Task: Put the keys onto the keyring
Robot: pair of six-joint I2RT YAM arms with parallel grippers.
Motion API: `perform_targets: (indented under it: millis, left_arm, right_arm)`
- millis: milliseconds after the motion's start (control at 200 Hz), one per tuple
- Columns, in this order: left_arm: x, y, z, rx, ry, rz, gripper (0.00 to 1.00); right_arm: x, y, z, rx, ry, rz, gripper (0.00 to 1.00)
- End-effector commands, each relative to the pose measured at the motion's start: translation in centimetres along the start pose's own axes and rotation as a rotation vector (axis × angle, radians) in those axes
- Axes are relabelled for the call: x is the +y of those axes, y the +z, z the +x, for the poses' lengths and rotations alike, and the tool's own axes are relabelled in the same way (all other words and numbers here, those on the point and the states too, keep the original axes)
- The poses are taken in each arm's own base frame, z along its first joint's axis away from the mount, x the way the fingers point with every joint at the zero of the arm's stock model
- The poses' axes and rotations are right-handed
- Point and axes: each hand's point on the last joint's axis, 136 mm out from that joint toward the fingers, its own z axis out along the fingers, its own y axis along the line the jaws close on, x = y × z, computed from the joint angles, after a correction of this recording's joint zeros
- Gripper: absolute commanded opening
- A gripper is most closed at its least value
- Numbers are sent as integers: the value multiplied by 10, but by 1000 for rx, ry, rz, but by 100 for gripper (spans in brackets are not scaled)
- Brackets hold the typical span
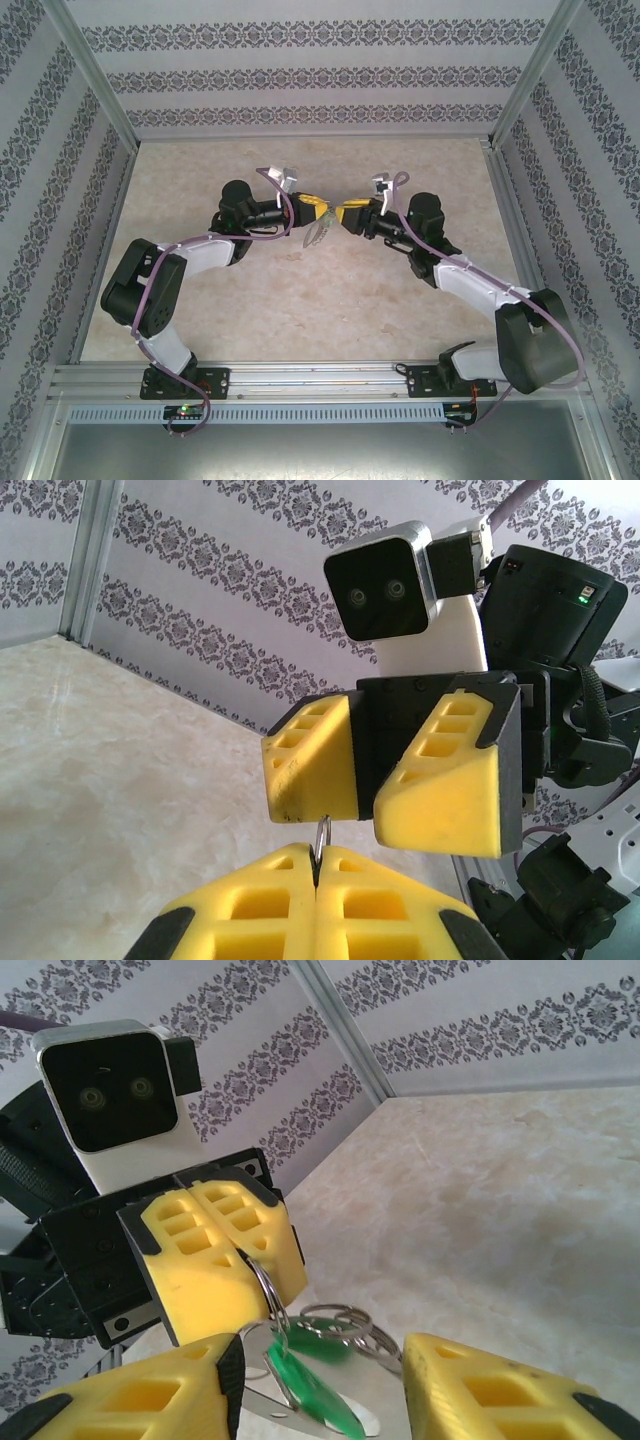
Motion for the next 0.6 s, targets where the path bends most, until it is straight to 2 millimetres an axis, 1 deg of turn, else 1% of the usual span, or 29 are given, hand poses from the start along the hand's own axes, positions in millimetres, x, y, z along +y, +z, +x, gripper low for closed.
perform_targets:
  millis: [0, 295, 540, 595]
  left_arm:
    - [-15, 2, -14, -35, 61, 44, 0]
    - [-16, 4, -14, -32, 58, 50, 0]
    - [-15, 5, -14, -31, 58, 52, 0]
    - [-16, 5, -14, -30, 58, 54, 0]
  right_arm:
    - [18, 7, -19, -42, -53, -70, 43]
    - [19, 16, -18, -26, -43, -96, 31]
    - [22, 23, -11, 3, -36, -123, 30]
    - [22, 23, -11, 3, -38, -123, 26]
